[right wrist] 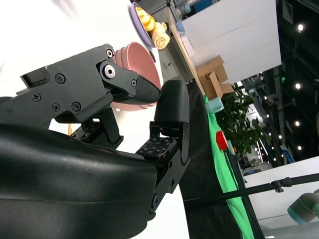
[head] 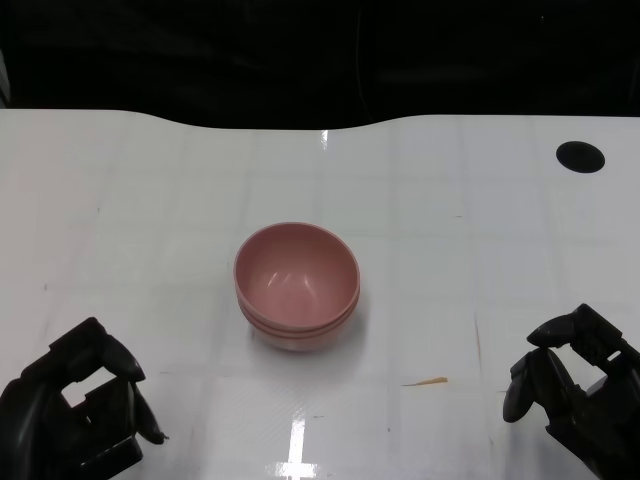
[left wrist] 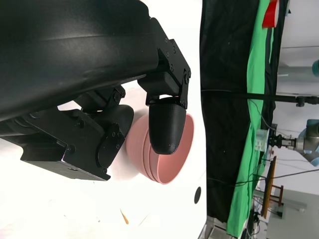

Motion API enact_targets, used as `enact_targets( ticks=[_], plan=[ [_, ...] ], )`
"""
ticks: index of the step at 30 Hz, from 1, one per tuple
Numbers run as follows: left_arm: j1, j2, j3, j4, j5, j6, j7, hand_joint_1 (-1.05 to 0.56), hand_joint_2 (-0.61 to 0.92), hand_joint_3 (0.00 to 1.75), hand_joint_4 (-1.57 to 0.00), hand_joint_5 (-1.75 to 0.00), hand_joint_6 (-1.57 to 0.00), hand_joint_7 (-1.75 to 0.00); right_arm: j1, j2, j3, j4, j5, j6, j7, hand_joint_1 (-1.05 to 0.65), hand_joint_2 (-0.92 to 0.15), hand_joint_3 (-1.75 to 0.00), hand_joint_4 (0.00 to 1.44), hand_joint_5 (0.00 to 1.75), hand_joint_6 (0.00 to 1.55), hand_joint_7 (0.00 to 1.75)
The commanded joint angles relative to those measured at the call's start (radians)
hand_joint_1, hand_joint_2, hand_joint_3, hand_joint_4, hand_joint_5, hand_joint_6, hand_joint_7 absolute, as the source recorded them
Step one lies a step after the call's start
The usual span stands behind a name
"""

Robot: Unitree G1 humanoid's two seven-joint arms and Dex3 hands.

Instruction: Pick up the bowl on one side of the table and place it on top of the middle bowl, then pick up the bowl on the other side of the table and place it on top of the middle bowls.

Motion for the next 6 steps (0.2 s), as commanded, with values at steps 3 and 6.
enact_targets(
  ticks=[3, 6],
  plan=[
    [-0.002, 0.006, 0.015, 0.0, -0.013, -0.006, -0.011, 0.16, 0.68, 1.34, -0.83, -1.75, -0.65, -1.75, 0.003, -0.003, -0.015, -0.015, 0.002, 0.001, 0.006, -0.07, -0.72, -0.87, 0.86, 1.65, 0.77, 1.37],
    [0.0, 0.007, 0.017, -0.002, -0.016, -0.007, -0.014, 0.15, 0.68, 1.34, -0.83, -1.75, -0.65, -1.75, 0.009, 0.005, -0.012, -0.019, -0.008, -0.008, -0.002, -0.07, -0.71, -0.86, 0.86, 1.64, 0.78, 1.36]
  ],
)
